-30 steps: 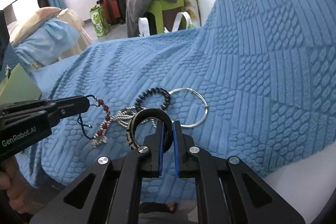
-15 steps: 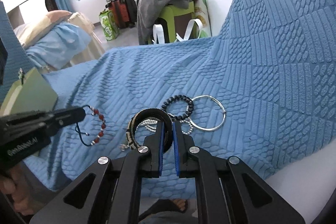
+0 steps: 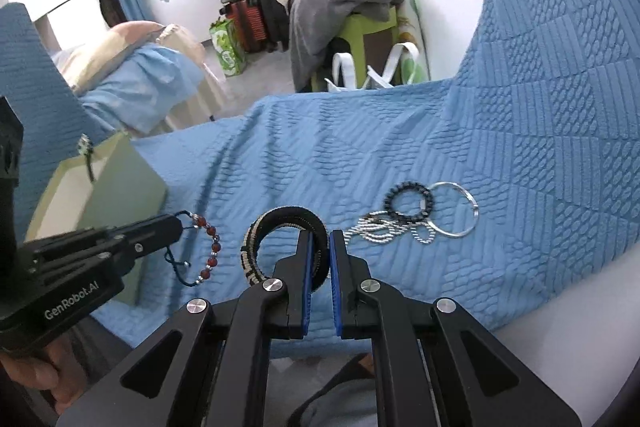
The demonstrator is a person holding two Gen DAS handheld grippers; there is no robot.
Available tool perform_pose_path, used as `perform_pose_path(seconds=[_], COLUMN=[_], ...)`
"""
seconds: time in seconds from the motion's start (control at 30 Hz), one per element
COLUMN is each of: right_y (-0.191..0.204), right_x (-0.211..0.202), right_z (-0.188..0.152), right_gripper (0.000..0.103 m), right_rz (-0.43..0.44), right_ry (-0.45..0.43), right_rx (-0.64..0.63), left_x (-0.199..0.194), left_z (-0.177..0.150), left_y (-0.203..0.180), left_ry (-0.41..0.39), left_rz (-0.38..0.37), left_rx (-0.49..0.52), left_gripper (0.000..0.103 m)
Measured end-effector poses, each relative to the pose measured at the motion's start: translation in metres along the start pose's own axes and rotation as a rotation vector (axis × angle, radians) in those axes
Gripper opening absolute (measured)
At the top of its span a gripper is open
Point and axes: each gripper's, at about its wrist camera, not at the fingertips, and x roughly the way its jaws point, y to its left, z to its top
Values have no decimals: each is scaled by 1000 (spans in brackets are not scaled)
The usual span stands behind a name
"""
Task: Organize jewelry
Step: 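Carry the red-bead chain and black patterned ring over the open box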
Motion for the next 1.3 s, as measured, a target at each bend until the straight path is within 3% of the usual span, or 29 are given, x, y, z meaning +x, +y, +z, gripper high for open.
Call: perform_pose_path(seconds=[0.4, 0.5, 0.9, 1.1, 1.3], right_y=[55, 71, 149, 181, 213], right_x=[-32, -46, -76, -73, -45], right_z=[30, 45, 84, 87, 76], right_gripper=[6, 6, 6, 7, 7], right_rz=[100, 127, 246, 274, 274], right_ry=[-62, -101, -195, -201, -127], right_rx=[-39, -50, -154, -175, -241], left_x=[-76, -94, -172, -182, -167], left_z=[31, 38, 59, 56, 39], left_y=[23, 28, 83, 108, 141], left_ry=[-103, -115, -240, -261, -197], left_rz=[27, 99, 141, 132, 166], left_rx=[-7, 37, -11, -24, -64], left_gripper=[2, 2, 2, 2, 2])
